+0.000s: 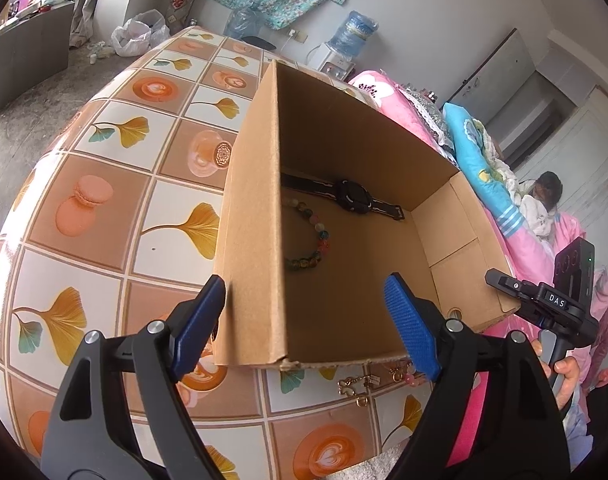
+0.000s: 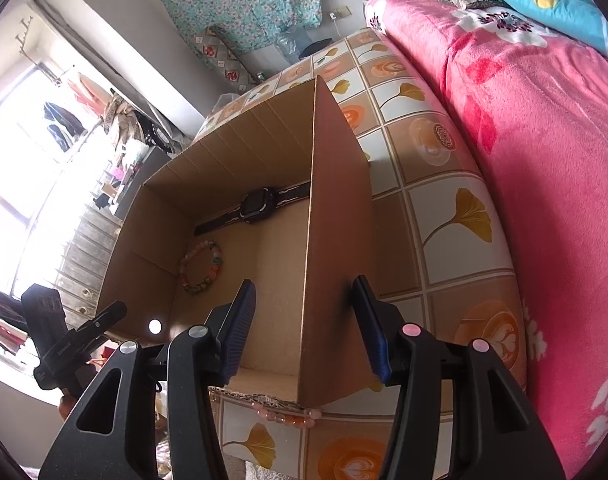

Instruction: Organize jewelry

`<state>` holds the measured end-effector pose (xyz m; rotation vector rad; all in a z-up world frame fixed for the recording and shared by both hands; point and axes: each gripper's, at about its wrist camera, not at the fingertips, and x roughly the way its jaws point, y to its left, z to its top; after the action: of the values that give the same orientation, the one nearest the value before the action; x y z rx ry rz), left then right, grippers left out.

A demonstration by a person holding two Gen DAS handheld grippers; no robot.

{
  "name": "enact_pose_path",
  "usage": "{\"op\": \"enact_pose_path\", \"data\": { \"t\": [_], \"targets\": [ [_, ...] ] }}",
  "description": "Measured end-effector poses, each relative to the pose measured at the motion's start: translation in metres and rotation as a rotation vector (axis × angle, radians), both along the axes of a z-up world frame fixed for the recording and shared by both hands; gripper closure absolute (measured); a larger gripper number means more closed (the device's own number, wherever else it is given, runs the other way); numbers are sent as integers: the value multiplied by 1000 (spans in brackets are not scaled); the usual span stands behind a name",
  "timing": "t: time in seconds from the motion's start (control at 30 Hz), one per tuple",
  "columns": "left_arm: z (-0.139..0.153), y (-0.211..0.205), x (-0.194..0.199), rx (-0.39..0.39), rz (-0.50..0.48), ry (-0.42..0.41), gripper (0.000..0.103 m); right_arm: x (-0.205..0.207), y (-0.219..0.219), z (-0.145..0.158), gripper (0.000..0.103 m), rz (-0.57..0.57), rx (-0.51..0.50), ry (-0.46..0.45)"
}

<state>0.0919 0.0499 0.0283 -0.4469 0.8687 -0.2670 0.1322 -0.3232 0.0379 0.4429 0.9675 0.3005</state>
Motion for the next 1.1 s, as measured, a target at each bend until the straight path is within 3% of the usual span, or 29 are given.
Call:
{"op": "enact_pose_path", "data": {
  "t": [0.27, 0.47, 0.57, 0.77, 0.87, 1.1],
  "targets": [
    [25, -3, -48, 156, 0, -184, 21, -40, -12, 31, 53, -43, -16, -160],
    [22, -15, -82, 221, -93, -209, 17, -86, 8, 43, 49, 45, -133, -230],
    [3, -38, -87, 320, -151, -148, 17, -100, 30, 30, 35, 103, -219, -198],
    [-43, -79, -85, 513, -222, -29, 17, -103, 69, -27, 33, 149, -411, -18],
    [-55, -81, -82, 526, -221, 6, 17, -101, 80, -42, 33, 151, -465, 11],
    [-59, -74, -80, 515, -190, -6, 8, -92, 90, -60, 28, 155, -522, 42]
  ]
}}
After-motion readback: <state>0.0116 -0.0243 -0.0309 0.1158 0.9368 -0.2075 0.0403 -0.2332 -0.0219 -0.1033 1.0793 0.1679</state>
